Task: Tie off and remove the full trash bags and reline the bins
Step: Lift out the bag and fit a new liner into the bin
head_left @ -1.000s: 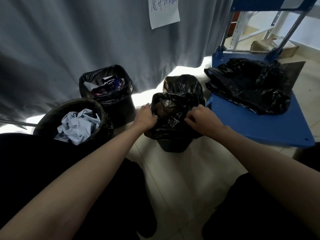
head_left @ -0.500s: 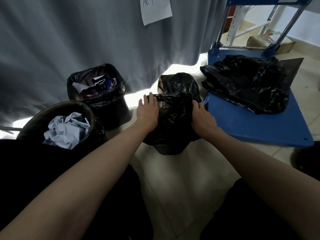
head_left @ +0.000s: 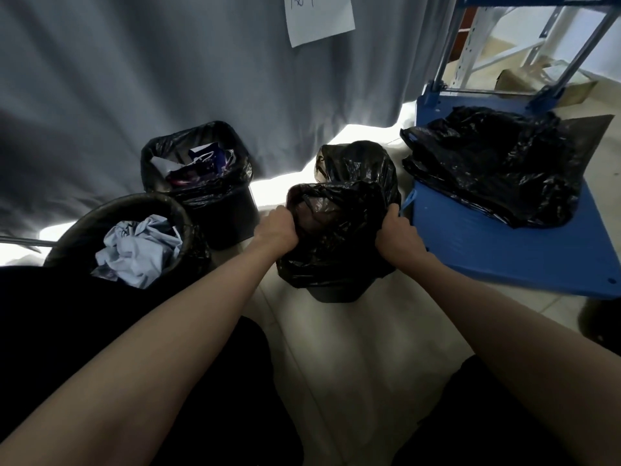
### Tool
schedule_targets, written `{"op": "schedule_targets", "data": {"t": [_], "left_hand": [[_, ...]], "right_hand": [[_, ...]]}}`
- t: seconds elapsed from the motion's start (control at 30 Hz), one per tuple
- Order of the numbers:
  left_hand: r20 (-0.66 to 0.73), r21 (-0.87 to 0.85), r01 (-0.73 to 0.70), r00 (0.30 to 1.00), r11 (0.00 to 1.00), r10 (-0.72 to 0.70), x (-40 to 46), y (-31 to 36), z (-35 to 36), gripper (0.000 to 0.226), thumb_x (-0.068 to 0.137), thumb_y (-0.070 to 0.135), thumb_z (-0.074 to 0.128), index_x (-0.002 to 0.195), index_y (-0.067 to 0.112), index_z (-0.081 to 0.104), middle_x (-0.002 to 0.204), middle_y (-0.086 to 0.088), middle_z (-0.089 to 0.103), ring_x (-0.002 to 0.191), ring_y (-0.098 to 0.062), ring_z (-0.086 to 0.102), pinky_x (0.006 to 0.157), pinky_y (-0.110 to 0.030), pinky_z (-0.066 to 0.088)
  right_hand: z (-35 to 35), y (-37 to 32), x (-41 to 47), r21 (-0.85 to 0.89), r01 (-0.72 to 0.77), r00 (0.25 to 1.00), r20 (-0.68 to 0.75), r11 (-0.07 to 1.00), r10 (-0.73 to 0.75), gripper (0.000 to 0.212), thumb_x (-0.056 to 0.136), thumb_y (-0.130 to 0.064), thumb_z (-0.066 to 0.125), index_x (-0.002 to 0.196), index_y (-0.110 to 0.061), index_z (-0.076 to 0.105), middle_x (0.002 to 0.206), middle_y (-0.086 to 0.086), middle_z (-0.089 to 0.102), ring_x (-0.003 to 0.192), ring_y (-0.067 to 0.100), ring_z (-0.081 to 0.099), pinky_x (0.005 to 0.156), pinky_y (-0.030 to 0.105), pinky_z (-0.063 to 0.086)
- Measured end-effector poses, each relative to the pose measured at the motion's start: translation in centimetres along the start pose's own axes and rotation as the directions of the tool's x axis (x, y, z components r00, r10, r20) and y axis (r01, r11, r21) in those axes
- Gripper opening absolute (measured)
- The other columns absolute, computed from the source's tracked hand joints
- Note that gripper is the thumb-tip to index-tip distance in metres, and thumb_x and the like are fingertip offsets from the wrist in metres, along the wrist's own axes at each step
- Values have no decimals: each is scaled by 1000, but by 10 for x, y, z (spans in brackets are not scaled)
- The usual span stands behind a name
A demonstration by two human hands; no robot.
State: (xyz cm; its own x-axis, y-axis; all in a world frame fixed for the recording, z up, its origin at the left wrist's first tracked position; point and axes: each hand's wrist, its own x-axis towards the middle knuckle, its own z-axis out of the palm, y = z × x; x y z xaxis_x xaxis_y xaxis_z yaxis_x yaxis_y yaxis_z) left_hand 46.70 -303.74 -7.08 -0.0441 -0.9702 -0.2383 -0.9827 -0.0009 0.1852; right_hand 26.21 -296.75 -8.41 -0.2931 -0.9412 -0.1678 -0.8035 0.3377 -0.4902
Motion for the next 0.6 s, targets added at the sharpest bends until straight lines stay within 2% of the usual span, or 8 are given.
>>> {"op": "schedule_targets", "data": {"t": [0.13,0.27,0.37,0.47,0.6], "left_hand": [[-11,-66,6,1000,998,-7,-4,3,3,38,87,10,58,123,4,49,125,-17,58,117,-37,56,88,-39,48],[-13,-95,4,1000,995,-5,-6,0,1,36,87,8,57,122,3,49,124,-18,58,116,-37,56,87,-38,47],[-8,-95,3,1000,995,-4,-7,-5,0,37,87,8,56,123,4,48,125,-18,57,116,-37,55,88,-39,47],[-10,-95,21,1000,995,-22,-11,-11,-3,41,88,10,56,127,4,45,128,-17,55,119,-38,53,91,-40,46],[-18,-74,53,998,996,-55,-18,-25,-12,48,87,10,59,131,5,41,130,-17,52,121,-39,51,93,-42,45]], "right_hand": [[0,-5,0,22,-17,1000,0,1000,17,14,95,-6,41,107,-10,35,98,18,52,90,38,55,71,43,42],[-1,-8,-2,-11,-37,997,60,999,37,23,94,-4,48,112,-6,36,108,22,56,98,42,57,77,47,47],[2,-9,-7,-14,-18,996,87,1000,19,28,90,-2,52,112,-6,35,107,22,57,97,42,59,74,46,46],[6,-13,-11,-11,17,999,51,1000,-16,26,90,-3,49,110,-10,34,103,21,58,93,41,59,69,42,43],[9,-25,-13,39,71,997,40,997,-73,26,90,-5,45,110,-13,31,103,23,58,97,43,57,74,45,46]]}}
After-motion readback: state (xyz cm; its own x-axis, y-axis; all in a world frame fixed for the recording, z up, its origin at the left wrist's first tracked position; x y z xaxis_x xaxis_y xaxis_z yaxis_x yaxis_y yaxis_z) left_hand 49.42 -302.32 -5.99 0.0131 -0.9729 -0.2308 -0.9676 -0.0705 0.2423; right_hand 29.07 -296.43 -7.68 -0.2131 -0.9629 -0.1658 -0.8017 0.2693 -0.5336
